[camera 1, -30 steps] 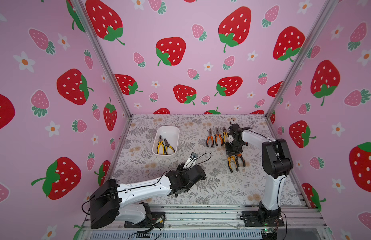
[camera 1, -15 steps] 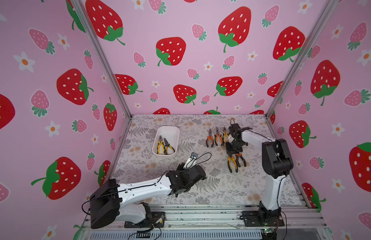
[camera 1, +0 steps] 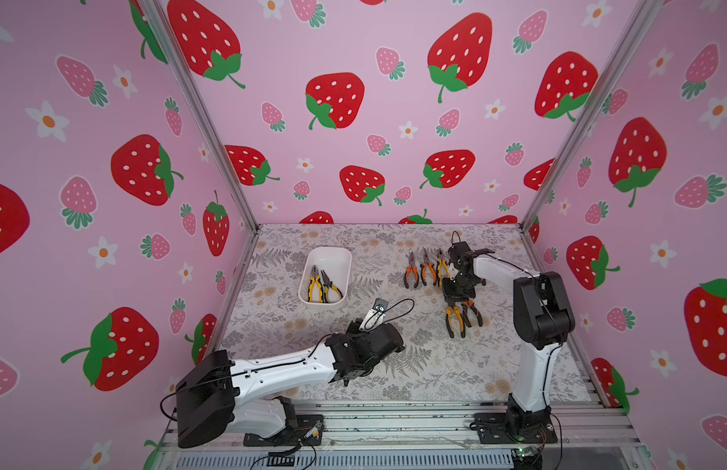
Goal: Take the pliers out of the storage box
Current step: Place the pliers at the center of the board.
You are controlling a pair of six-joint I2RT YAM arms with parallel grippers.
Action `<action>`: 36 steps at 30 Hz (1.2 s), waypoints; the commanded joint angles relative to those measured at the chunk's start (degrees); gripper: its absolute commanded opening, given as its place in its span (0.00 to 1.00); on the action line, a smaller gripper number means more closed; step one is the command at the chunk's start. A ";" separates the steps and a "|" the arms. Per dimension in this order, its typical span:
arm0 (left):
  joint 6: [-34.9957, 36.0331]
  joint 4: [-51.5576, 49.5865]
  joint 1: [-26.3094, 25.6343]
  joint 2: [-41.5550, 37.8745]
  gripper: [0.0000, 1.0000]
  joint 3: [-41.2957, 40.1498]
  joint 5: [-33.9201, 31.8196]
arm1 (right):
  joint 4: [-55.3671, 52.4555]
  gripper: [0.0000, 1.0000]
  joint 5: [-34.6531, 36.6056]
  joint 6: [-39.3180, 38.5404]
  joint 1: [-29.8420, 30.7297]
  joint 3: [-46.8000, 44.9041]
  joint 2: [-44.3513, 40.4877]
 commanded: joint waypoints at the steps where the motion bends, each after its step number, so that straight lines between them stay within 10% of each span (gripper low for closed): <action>1: 0.16 -0.84 0.25 0.07 0.37 1.81 -0.15 | -0.18 0.22 0.66 1.53 -0.43 1.58 0.34; 36: 0.14 -1.09 0.32 0.69 0.36 2.28 -0.02 | -0.18 0.24 -1.56 2.51 -0.34 3.52 2.79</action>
